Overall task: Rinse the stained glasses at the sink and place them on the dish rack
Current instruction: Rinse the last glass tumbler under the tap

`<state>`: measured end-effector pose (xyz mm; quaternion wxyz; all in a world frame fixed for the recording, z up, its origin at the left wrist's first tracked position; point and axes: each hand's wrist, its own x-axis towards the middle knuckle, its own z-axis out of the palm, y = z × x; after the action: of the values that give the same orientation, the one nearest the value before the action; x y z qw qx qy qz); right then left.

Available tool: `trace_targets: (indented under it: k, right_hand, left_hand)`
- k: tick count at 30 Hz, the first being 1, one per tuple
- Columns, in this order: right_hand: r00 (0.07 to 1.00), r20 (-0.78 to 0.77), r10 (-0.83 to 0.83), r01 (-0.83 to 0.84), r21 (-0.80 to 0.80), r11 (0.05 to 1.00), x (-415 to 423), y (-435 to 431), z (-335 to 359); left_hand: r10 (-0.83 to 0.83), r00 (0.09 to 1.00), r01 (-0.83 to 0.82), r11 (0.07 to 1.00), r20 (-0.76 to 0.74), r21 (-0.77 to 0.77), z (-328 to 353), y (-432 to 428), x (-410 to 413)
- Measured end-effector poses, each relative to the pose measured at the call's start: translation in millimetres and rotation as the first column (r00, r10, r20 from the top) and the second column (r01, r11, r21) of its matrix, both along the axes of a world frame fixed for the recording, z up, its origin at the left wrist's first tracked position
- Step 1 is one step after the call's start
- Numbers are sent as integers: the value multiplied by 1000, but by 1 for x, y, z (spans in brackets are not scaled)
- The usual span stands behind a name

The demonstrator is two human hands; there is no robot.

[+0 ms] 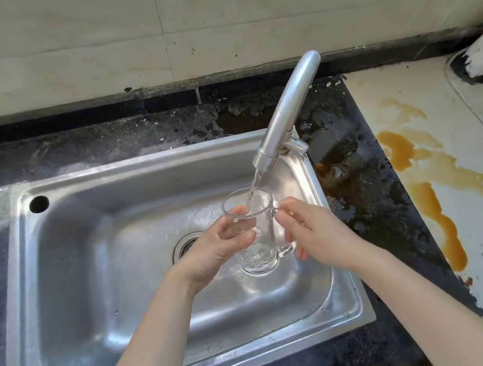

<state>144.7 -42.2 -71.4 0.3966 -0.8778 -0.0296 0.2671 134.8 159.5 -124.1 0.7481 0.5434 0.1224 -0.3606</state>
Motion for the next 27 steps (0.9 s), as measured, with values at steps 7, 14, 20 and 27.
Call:
trace_targets:
  k: [7, 14, 20, 27]
  right_hand:
    - [993, 72, -92, 93, -15, 996, 25, 7, 3]
    - [981, 195, -20, 16, 19, 1000, 15, 6, 8]
    - [935, 355, 26, -61, 89, 994, -4, 2, -3]
    - [801, 595, 65, -141, 83, 987, -12, -7, -12]
  left_hand:
    - [49, 998, -50, 998, 32, 40, 9, -6, 21]
    - [38, 957, -75, 990, 288, 119, 8, -4, 7]
    - [65, 903, -138, 980, 426, 143, 15, 0, 9]
    - [79, 846, -181, 973, 528, 144, 25, -1, 4]
